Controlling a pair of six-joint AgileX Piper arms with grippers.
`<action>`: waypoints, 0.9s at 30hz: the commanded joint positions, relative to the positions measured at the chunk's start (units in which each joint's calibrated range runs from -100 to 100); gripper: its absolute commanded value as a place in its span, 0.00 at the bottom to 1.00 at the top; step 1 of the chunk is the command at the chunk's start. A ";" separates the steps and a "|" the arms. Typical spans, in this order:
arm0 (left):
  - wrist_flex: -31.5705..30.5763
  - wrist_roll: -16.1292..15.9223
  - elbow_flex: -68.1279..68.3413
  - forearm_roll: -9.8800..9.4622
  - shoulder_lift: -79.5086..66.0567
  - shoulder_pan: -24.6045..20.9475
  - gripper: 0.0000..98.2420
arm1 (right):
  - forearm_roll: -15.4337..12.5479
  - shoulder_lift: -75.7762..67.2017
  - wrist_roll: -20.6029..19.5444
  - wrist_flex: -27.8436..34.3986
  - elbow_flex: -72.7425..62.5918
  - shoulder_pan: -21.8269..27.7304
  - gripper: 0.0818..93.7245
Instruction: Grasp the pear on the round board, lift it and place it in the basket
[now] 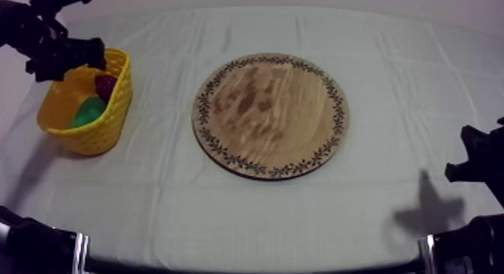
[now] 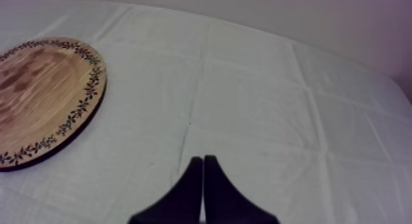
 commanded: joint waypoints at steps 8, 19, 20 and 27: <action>-7.78 4.62 -0.74 -4.30 -7.33 -1.37 0.18 | 0.00 0.01 0.01 -0.02 0.05 0.01 0.00; -18.80 -1.21 12.65 0.68 -32.08 -6.46 0.05 | 0.00 0.01 0.01 -0.02 0.05 0.01 0.00; -19.88 -1.50 14.83 0.80 -34.90 -6.68 0.05 | 0.00 0.01 0.01 -0.02 0.05 0.01 0.00; -25.17 -3.74 31.56 2.07 -55.71 -7.10 0.02 | 0.00 0.01 0.01 -0.02 0.05 0.01 0.00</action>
